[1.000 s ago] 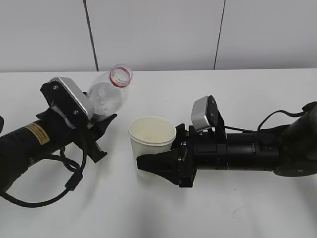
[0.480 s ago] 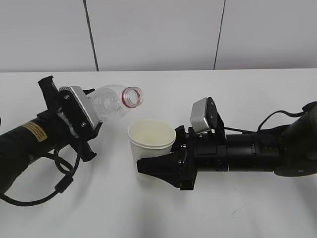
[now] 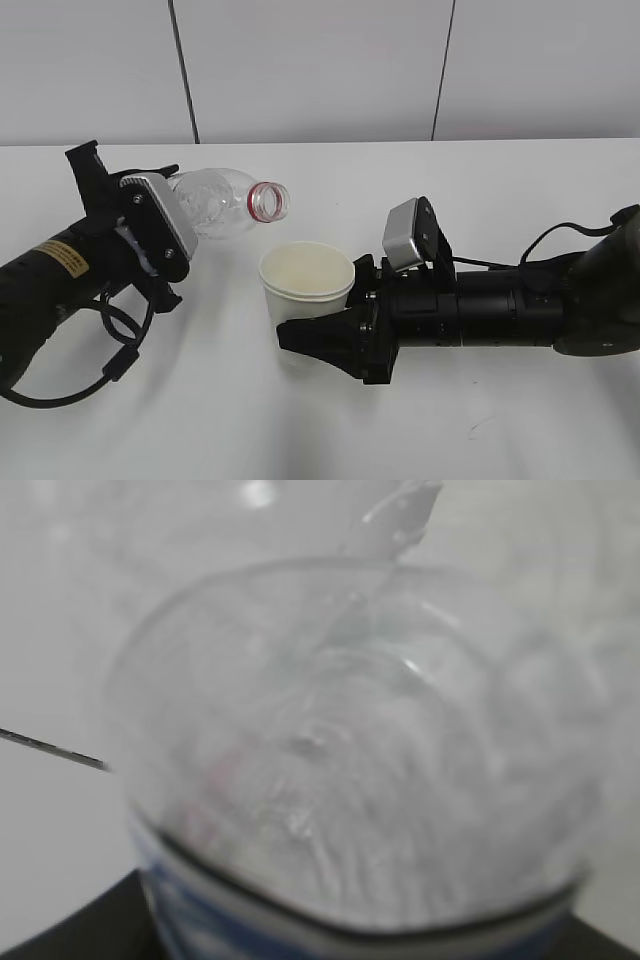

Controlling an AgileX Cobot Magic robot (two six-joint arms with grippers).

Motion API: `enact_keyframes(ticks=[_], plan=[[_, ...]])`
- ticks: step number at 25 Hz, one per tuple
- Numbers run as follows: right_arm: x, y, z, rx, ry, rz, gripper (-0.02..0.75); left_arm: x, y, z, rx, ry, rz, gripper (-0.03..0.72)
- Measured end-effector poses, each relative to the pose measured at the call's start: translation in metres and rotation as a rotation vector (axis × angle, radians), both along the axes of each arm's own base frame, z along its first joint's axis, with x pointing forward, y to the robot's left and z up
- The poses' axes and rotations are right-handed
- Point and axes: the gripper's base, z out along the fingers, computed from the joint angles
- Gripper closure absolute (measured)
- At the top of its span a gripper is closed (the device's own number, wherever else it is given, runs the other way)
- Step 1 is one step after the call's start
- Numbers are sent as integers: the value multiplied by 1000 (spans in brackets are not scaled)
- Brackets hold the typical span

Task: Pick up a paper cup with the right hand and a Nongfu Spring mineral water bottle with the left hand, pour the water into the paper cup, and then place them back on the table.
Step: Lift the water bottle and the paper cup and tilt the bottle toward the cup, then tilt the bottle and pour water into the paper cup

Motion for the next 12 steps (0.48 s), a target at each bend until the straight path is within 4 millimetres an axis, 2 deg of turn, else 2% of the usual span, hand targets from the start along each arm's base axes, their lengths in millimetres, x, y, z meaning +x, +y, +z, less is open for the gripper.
enact_keyframes(ticks=[12], plan=[[0, 0, 0, -1, 0, 0, 209, 0, 0, 0, 49, -24, -6, 312]])
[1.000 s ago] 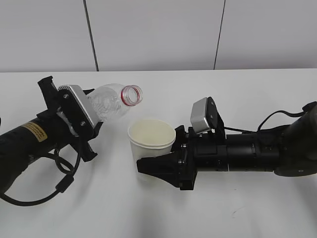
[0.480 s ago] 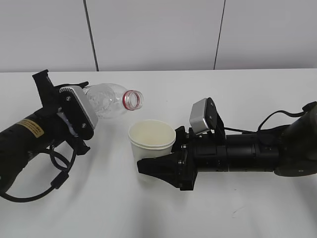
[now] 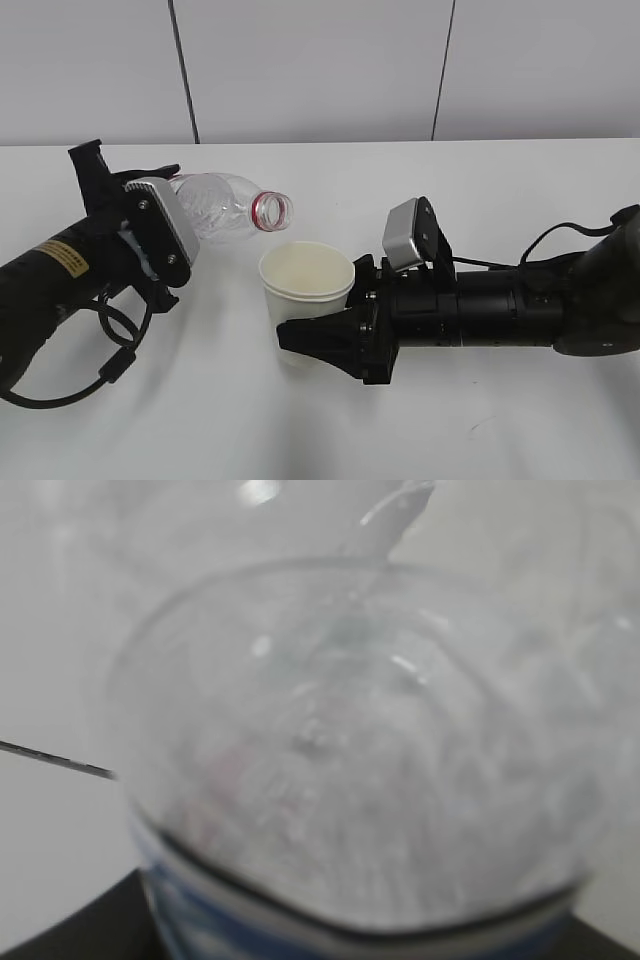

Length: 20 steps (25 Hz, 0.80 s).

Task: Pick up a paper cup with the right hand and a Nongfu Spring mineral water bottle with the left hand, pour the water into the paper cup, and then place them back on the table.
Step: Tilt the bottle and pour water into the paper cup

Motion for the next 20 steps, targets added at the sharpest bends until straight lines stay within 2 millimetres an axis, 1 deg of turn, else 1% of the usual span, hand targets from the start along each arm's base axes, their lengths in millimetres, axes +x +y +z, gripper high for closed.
enact_keyframes(ticks=[18, 20], plan=[[0, 0, 0, 0, 0, 0, 209, 0, 0, 0, 2, -1, 0, 314], [0, 0, 0, 0, 0, 0, 209, 0, 0, 0, 27, -13, -5, 314]])
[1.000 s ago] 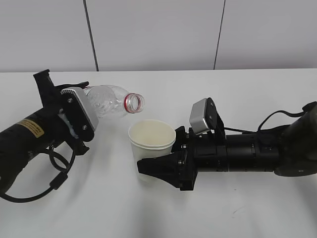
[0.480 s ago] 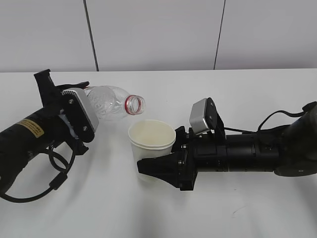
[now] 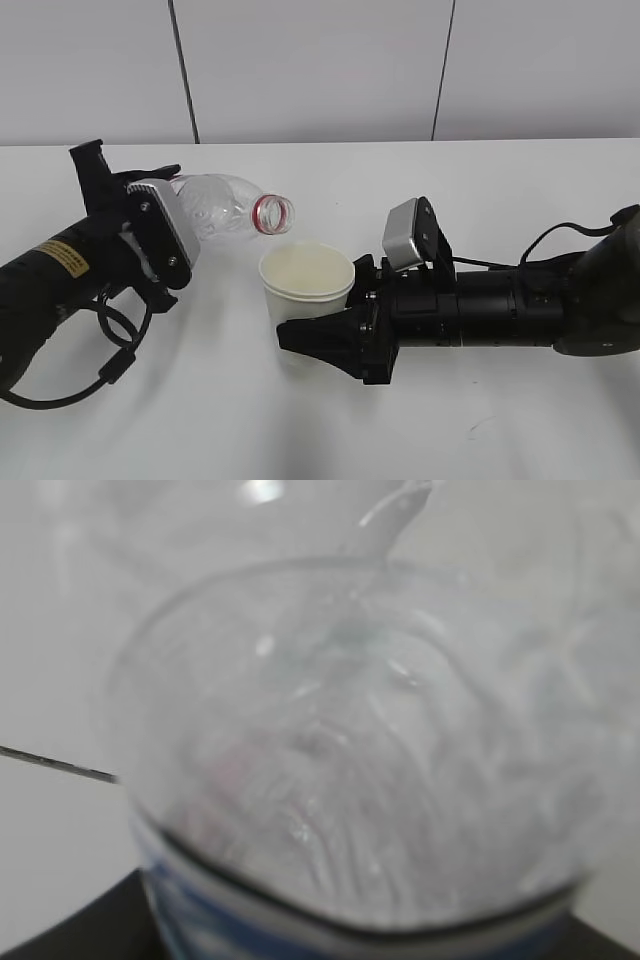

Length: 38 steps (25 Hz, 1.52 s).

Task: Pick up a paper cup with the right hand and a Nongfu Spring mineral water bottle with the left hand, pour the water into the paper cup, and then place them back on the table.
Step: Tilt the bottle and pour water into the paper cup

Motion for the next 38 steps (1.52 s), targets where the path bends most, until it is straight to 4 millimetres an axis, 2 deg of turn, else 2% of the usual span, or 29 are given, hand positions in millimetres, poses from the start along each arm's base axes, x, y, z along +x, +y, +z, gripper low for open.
enact_keyframes(ticks=[4, 15, 38], plan=[[0, 0, 0, 0, 0, 0, 209, -1, -1, 0, 104, -49, -29, 314], [-2, 0, -3, -39, 1, 21, 209, 0, -1, 1, 215, -116, -42, 314], [-1, -1, -6, -73, 3, 14, 210, 4, -7, 7, 256, -173, -80, 330]])
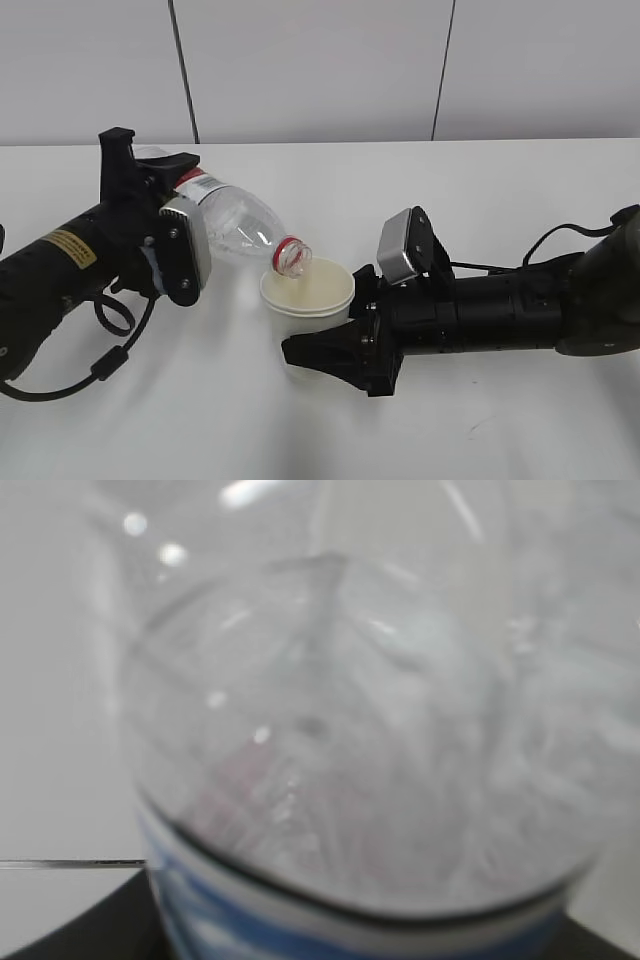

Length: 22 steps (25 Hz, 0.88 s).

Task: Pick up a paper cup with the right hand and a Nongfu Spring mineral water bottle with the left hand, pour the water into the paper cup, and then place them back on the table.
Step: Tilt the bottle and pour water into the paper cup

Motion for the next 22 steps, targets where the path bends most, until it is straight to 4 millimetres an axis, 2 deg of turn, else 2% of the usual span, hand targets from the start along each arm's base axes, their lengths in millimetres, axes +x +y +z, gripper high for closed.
enact_keyframes(ticks=[22], plan=[[-1, 0, -1, -14, -4, 18, 210, 1, 0, 1, 65, -38, -2, 330]])
